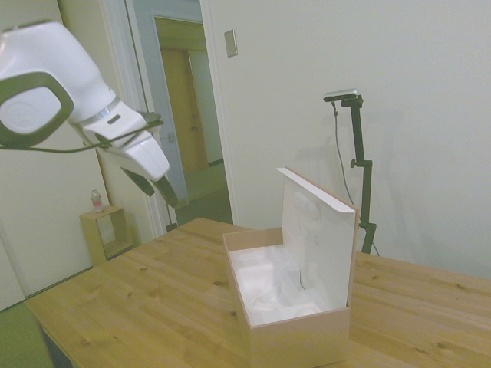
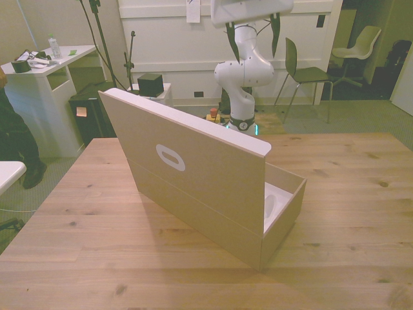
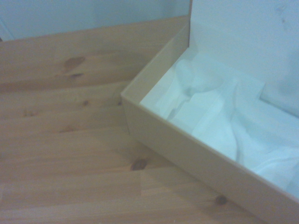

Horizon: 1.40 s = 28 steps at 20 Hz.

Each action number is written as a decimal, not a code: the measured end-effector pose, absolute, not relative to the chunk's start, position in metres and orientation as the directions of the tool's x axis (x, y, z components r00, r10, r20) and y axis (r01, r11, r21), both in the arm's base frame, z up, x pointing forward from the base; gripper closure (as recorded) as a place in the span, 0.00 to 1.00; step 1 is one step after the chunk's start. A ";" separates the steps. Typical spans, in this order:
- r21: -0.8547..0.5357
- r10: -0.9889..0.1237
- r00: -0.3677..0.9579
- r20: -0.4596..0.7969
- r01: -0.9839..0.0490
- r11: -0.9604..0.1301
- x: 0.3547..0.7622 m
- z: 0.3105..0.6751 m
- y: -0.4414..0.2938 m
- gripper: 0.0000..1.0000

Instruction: Close the box

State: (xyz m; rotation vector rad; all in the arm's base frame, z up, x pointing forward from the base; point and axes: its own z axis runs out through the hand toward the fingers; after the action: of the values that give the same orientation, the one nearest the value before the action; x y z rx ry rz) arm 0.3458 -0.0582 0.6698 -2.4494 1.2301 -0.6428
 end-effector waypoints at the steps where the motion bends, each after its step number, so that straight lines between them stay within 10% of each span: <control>1: -0.488 -0.822 0.510 0.251 -0.667 -0.563 0.343 0.681 -0.067 0.00; 28: -0.579 -0.956 0.134 0.260 -0.771 -0.265 0.377 0.765 -0.317 0.00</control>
State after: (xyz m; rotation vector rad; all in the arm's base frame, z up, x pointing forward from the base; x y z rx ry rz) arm 0.3766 -0.3170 0.7651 -2.1115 1.6794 -0.8579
